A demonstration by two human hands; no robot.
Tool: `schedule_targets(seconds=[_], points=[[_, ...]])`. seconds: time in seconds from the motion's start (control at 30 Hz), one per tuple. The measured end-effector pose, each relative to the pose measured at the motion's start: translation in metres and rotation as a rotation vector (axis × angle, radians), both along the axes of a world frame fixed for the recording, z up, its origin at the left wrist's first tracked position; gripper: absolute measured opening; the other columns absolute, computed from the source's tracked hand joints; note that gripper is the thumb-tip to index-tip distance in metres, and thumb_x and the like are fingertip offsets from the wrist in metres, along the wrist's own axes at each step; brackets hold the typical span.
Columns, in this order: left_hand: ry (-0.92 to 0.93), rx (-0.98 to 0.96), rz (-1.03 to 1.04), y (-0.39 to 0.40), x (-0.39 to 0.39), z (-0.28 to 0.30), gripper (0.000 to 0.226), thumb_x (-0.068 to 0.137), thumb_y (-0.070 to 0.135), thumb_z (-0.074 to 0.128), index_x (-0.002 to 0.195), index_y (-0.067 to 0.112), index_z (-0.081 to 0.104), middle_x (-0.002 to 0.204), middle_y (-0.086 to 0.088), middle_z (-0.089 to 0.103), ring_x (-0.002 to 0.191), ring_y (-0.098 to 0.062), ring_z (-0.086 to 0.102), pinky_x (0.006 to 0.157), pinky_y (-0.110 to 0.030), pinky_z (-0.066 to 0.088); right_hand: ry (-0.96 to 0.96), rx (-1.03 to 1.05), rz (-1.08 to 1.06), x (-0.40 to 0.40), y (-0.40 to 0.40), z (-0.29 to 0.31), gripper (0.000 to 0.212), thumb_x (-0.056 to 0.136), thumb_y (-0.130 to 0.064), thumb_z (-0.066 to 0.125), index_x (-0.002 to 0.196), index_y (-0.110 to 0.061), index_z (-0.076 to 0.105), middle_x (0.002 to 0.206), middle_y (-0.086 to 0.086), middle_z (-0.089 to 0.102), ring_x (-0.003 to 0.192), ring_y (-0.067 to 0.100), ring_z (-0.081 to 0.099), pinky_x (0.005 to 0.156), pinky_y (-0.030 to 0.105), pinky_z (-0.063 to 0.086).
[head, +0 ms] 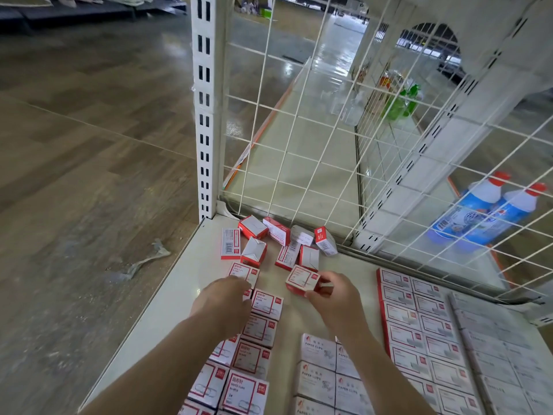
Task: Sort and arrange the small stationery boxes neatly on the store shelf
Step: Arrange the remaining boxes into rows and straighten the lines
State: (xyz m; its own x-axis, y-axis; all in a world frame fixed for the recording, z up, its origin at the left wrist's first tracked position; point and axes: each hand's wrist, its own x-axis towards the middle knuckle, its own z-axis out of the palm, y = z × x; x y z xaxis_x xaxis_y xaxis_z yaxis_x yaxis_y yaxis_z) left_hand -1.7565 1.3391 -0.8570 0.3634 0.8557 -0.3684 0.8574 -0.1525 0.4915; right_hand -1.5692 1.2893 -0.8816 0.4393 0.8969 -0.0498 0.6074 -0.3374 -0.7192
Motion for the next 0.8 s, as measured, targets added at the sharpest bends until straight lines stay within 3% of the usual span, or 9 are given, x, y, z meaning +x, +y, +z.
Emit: schedule_targets(seconds=[0.07,0.13,0.23,0.37,0.5,0.63,0.8], points=[[0.005,0.034,0.009,0.001,0.000,0.000,0.041,0.095,0.025,0.048,0.136,0.026,0.046,0.142,0.007,0.043,0.130,-0.014,0.041,0.102,-0.029,0.039,0.028,-0.024,0.069,-0.008,0.001,0.001,0.028,0.078,-0.012,0.066,0.105,-0.018,0.063,0.099,-0.003,0.058,0.089,0.010,0.057,0.070,0.009,0.040],[-0.001,0.059,0.025,0.002,0.000,0.000,0.042,0.094,0.025,0.049,0.136,0.025,0.045,0.143,0.007,0.041,0.129,-0.015,0.041,0.101,-0.030,0.040,0.021,-0.042,0.128,-0.018,0.005,0.002,0.025,0.081,-0.014,0.064,0.105,-0.019,0.062,0.101,-0.005,0.056,0.092,0.009,0.055,0.070,0.007,0.038],[0.003,0.033,0.045,0.003,-0.001,0.001,0.048,0.095,0.025,0.049,0.141,0.023,0.036,0.148,0.003,0.032,0.129,-0.017,0.041,0.096,-0.029,0.044,0.048,-0.054,0.182,-0.028,0.012,0.003,0.017,0.083,-0.017,0.061,0.099,-0.023,0.061,0.098,-0.010,0.056,0.096,0.009,0.056,0.080,0.016,0.043],[-0.037,-0.039,0.071,0.004,-0.001,0.001,0.048,0.096,0.023,0.047,0.142,0.019,0.033,0.146,0.003,0.034,0.124,-0.016,0.047,0.083,-0.023,0.049,0.020,-0.098,0.216,-0.033,0.017,0.003,0.027,0.086,-0.020,0.058,0.114,-0.021,0.058,0.107,-0.010,0.060,0.105,0.009,0.054,0.094,0.029,0.045],[-0.060,-0.044,0.096,0.004,0.000,0.001,0.046,0.095,0.023,0.047,0.139,0.018,0.037,0.143,0.004,0.038,0.120,-0.015,0.050,0.072,-0.019,0.047,-0.001,-0.134,0.235,-0.034,0.018,0.004,0.019,0.090,-0.019,0.056,0.106,-0.013,0.063,0.089,-0.013,0.055,0.095,0.011,0.055,0.088,0.023,0.045],[-0.049,-0.041,0.097,0.004,-0.001,0.000,0.048,0.095,0.023,0.048,0.141,0.019,0.036,0.145,0.003,0.036,0.122,-0.017,0.049,0.076,-0.020,0.050,-0.017,-0.149,0.205,-0.037,0.019,0.003,0.025,0.089,-0.015,0.056,0.114,-0.011,0.059,0.111,0.001,0.057,0.108,0.016,0.053,0.092,0.025,0.043],[-0.072,-0.059,0.111,0.005,-0.002,0.001,0.050,0.095,0.021,0.048,0.142,0.019,0.035,0.146,0.003,0.035,0.123,-0.018,0.049,0.076,-0.021,0.052,0.048,-0.150,0.196,-0.034,0.019,0.002,0.034,0.086,-0.012,0.060,0.120,-0.015,0.055,0.117,-0.001,0.055,0.112,0.013,0.052,0.095,0.023,0.043]])
